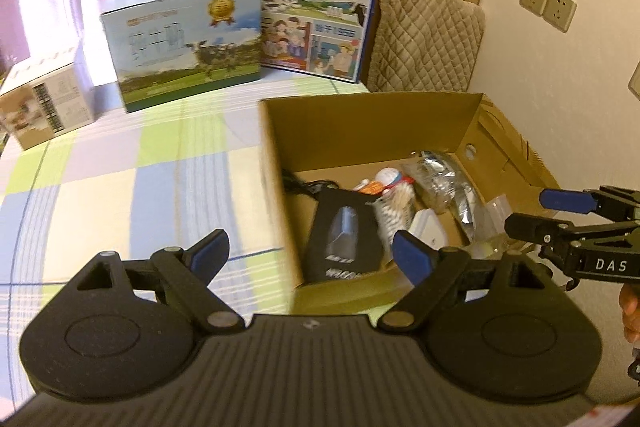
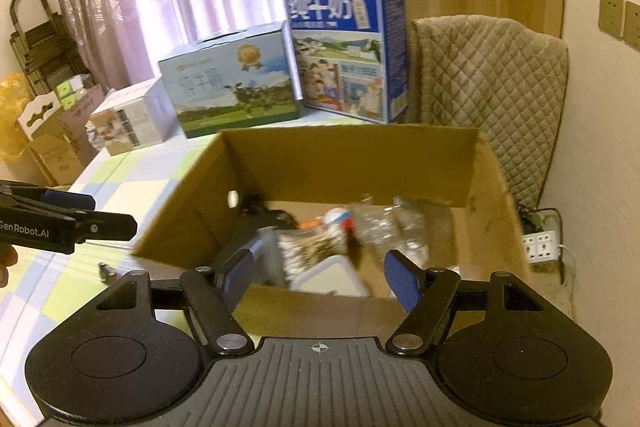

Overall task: Organize objects
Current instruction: 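Withdraw both grippers from the cardboard box back over the table, then grasp black toy car with left gripper while right gripper moves toward brown ring, then grasp brown fabric ring with right gripper while left gripper holds the toy car, then carry toy car and brown ring over the cardboard box with both grippers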

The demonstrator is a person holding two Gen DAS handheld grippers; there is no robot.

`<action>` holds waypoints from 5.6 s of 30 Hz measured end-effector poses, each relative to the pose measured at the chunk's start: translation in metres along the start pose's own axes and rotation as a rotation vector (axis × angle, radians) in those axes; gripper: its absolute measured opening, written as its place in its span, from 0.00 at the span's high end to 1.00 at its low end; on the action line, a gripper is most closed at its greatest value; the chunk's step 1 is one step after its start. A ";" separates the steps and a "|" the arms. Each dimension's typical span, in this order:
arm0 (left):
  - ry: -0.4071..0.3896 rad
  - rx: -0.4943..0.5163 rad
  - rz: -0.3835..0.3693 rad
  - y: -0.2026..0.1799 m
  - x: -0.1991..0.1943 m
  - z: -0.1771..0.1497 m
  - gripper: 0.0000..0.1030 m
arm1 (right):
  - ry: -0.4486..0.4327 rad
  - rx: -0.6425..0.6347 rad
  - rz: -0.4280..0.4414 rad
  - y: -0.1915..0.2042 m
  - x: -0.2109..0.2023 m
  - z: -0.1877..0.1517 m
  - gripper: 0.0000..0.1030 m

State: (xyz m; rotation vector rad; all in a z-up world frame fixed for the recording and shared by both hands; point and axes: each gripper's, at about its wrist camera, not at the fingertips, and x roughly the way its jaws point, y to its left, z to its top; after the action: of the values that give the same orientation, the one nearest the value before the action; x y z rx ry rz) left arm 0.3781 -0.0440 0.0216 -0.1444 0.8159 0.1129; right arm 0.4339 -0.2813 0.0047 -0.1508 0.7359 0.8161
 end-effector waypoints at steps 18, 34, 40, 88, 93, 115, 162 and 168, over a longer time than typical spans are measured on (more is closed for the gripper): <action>0.056 -0.083 0.041 0.108 -0.037 -0.062 0.14 | 0.077 -0.014 0.094 0.120 0.025 -0.037 0.33; 0.140 -0.101 0.061 0.160 -0.018 -0.093 0.14 | 0.157 0.008 0.101 0.172 0.065 -0.060 0.33; 0.165 -0.091 0.051 0.169 0.002 -0.096 0.14 | 0.186 0.042 0.075 0.172 0.081 -0.066 0.33; 0.173 -0.159 0.212 0.270 0.064 -0.096 0.38 | 0.234 -0.135 0.114 0.240 0.189 -0.049 0.33; 0.163 -0.180 0.235 0.284 0.061 -0.090 0.38 | 0.206 -0.169 0.100 0.247 0.222 -0.034 0.35; 0.167 -0.177 0.239 0.281 0.069 -0.078 0.37 | 0.241 -0.282 0.088 0.250 0.263 -0.034 0.85; -0.044 0.105 -0.086 0.021 -0.001 -0.014 0.37 | -0.035 0.085 0.000 0.060 0.010 -0.005 0.85; -0.044 0.128 -0.081 -0.019 0.021 0.005 0.37 | -0.047 0.094 -0.015 0.017 0.011 0.008 0.85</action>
State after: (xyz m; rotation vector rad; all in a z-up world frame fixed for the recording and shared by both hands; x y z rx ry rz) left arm 0.3993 -0.0607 0.0111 -0.0542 0.7696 -0.0125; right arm 0.4305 -0.2600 0.0060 -0.0524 0.7264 0.7671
